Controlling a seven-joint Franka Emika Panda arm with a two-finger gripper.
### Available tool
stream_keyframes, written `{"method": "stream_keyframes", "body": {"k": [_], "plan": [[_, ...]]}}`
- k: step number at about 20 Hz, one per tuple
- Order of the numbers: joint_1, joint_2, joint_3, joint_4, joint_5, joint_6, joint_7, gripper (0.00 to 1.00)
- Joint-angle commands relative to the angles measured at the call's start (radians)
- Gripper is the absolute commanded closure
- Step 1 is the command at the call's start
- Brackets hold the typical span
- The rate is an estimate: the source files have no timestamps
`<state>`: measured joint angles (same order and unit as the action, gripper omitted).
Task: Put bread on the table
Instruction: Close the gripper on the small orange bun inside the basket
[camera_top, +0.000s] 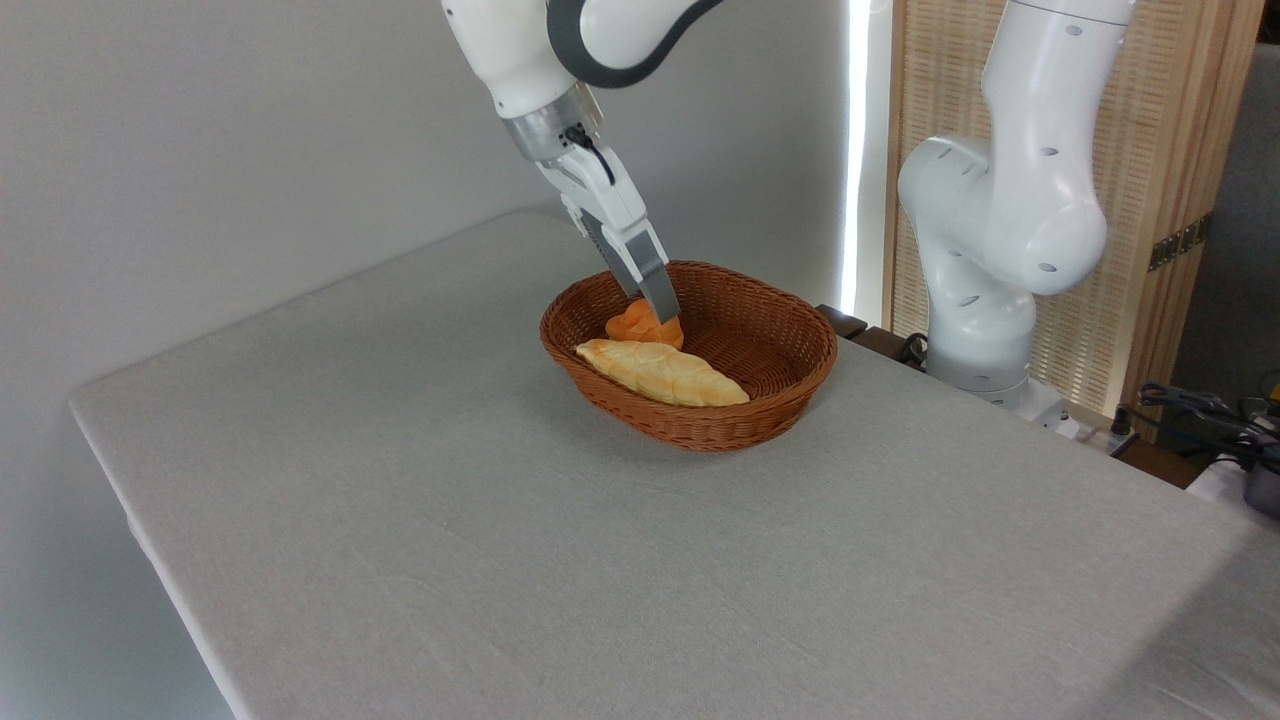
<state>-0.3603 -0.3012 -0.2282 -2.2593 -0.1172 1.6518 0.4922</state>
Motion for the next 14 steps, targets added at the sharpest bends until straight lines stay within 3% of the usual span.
{"method": "stream_keyframes", "body": {"k": [1,7,14], "plan": [[0.001,0.022,-0.013,-0.014,-0.018,0.034,-0.003,0.0],[0.001,0.085,-0.075,-0.013,-0.01,0.065,-0.003,0.0],[0.012,0.088,-0.076,-0.013,-0.004,0.069,-0.003,0.01]]}}
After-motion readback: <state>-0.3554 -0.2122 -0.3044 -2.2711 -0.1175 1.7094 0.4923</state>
